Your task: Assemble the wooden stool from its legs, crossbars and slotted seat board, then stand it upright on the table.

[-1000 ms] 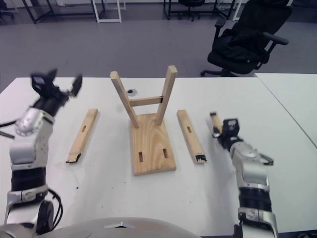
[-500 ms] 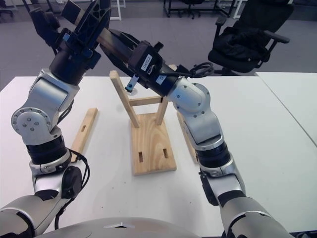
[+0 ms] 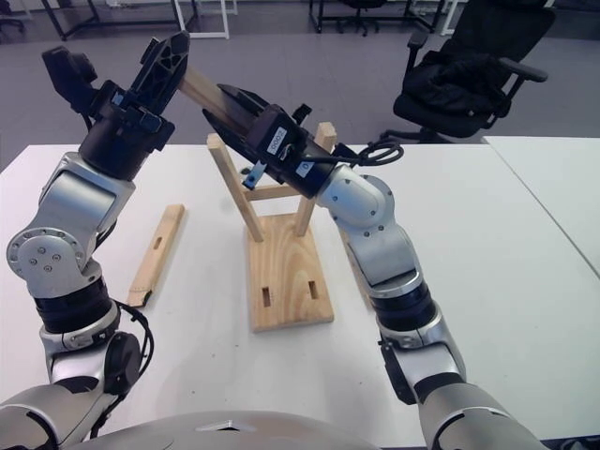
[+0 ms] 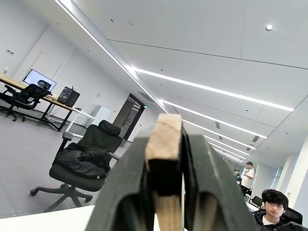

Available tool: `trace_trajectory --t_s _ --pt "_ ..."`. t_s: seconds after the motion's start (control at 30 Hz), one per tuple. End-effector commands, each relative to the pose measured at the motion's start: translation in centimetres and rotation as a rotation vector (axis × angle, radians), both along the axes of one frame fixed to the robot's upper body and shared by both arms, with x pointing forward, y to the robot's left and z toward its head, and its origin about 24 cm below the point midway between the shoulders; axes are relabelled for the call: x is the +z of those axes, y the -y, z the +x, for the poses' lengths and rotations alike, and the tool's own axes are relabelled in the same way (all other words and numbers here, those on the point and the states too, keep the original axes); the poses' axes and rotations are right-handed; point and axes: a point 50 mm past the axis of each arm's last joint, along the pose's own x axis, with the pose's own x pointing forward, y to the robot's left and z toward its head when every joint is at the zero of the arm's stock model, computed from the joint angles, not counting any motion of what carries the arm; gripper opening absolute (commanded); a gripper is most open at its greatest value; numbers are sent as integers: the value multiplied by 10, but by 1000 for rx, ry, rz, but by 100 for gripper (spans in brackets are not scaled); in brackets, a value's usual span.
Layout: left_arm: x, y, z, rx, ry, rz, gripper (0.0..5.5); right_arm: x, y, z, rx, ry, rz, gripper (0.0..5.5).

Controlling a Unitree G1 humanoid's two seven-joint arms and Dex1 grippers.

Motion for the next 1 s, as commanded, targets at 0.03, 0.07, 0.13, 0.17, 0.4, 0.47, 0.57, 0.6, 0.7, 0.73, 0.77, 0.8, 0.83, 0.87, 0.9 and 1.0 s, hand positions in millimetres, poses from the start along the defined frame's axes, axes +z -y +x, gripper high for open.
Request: trace_trajectory --t_s 0.03,0.07,0.13,0.17,0.4,0.47,0.57,0.6,0.7,0.73,0.77,0.8,0.83,0.87,0.9,1.0 --pt "-8 -3 0 21 -36 24 50 1 1 1 -4 -7 2 132" --pt "-8 -5 0 26 -37 23 50 -1 1 1 -6 -20 -9 169" --pt "-10 -14 0 60 -40 43 40 -6 2 2 -19 -38 -32 203" --pt "-10 -27 -1 111 -43 60 40 -10 7 2 -31 -67 -31 219" --pt "-83 -162 -10 592 -241 293 40 -27 94 5 -365 -255 254 275" --pt "-117 -172 -12 605 -315 263 40 -48 126 11 -539 -293 307 275" --pt "-147 -172 -9 619 -385 228 40 -98 157 12 -715 -396 248 275" --pt "-154 -172 -6 631 -407 221 40 -111 161 10 -737 -419 223 275" --pt "-166 -167 -1 649 -449 219 40 -135 159 7 -745 -441 157 275" --pt "-171 -166 1 654 -464 218 40 -140 158 6 -746 -447 151 275" --pt "-176 -165 2 658 -482 209 40 -143 158 6 -748 -450 151 275" --pt "-179 -165 2 661 -494 207 40 -145 158 7 -750 -451 152 275" --pt "-182 -165 1 671 -503 208 40 -146 158 8 -746 -452 150 275" --pt "-184 -165 -1 681 -510 204 40 -147 157 10 -742 -453 149 275" --pt "-185 -166 -2 691 -513 214 40 -148 157 10 -740 -454 148 275" --pt "-188 -167 -4 701 -529 236 40 -150 156 11 -736 -459 149 275"
